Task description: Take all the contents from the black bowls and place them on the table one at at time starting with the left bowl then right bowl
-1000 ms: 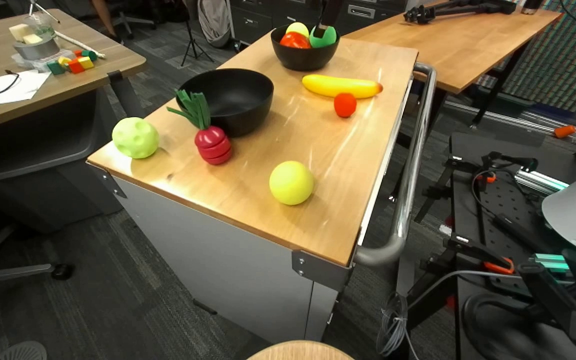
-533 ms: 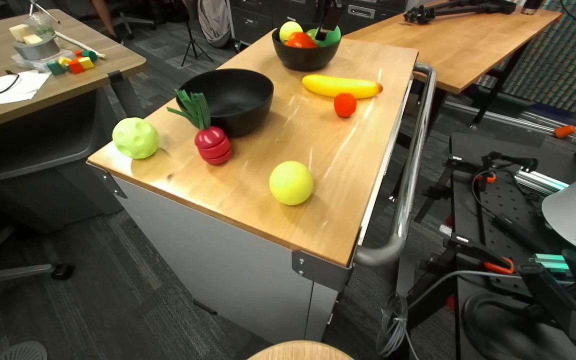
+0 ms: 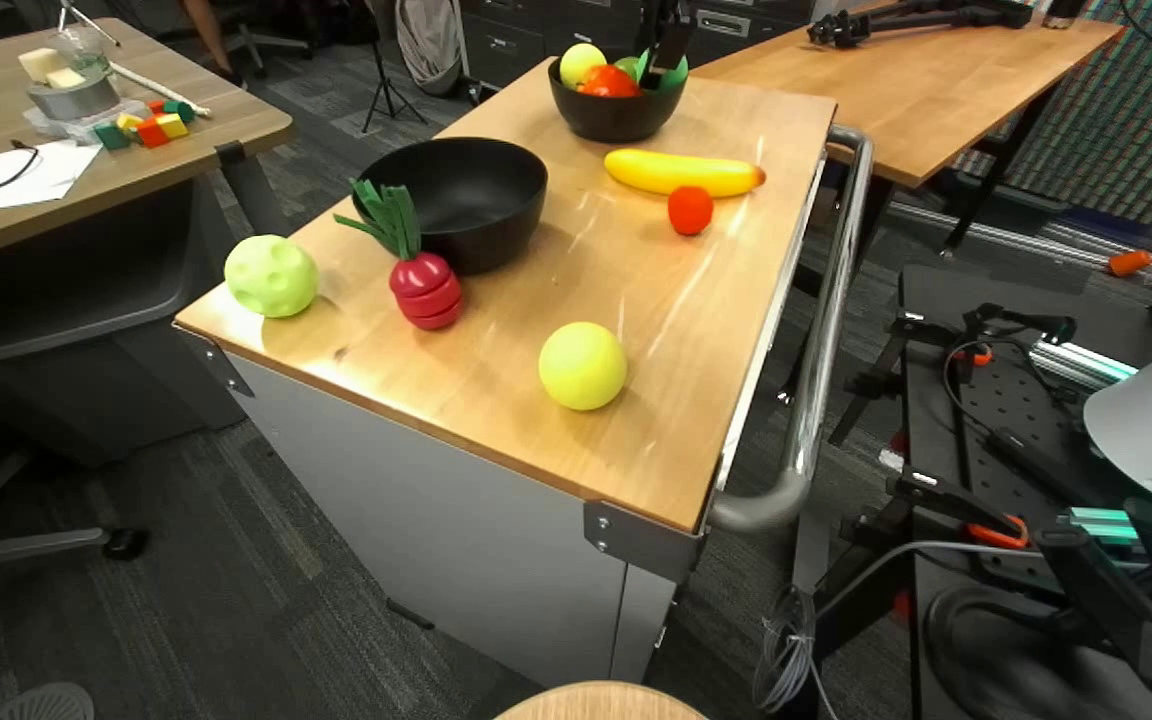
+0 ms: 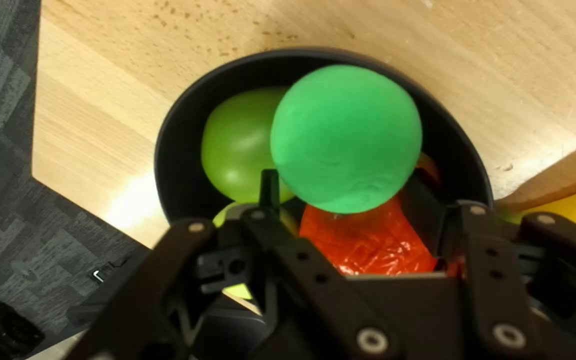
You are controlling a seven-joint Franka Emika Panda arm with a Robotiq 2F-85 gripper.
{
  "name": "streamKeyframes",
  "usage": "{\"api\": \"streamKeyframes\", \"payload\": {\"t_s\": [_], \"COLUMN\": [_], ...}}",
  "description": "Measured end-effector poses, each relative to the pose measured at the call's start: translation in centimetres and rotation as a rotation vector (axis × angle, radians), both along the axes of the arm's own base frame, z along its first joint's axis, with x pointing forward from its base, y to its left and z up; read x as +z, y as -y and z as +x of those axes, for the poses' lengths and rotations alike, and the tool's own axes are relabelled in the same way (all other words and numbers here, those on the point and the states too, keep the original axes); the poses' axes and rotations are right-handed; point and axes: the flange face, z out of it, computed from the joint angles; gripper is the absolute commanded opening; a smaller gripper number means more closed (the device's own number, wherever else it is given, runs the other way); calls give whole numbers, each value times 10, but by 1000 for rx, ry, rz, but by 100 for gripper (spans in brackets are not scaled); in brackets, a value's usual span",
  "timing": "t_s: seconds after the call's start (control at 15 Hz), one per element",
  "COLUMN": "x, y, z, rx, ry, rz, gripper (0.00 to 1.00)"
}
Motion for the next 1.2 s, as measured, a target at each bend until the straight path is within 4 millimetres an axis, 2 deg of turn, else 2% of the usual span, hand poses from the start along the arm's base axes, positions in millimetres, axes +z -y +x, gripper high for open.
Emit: {"api": "streamKeyframes", "payload": {"t_s": [0.07, 0.2, 0.4, 0.67, 0.8, 1.0, 1.2], "x": [0, -1, -3, 0, 10, 53, 97], "y": [1, 4, 6, 4, -3, -18, -21], "z": [-1, -2, -4, -2, 0, -3, -25], "rx": [1, 7, 22, 34, 55, 96, 78], "ry": [-4, -16, -34, -36, -34, -41, -92], "rz": [-3, -15, -34, -45, -50, -70, -54], "gripper": [55, 50, 31, 27, 27, 27, 27]}}
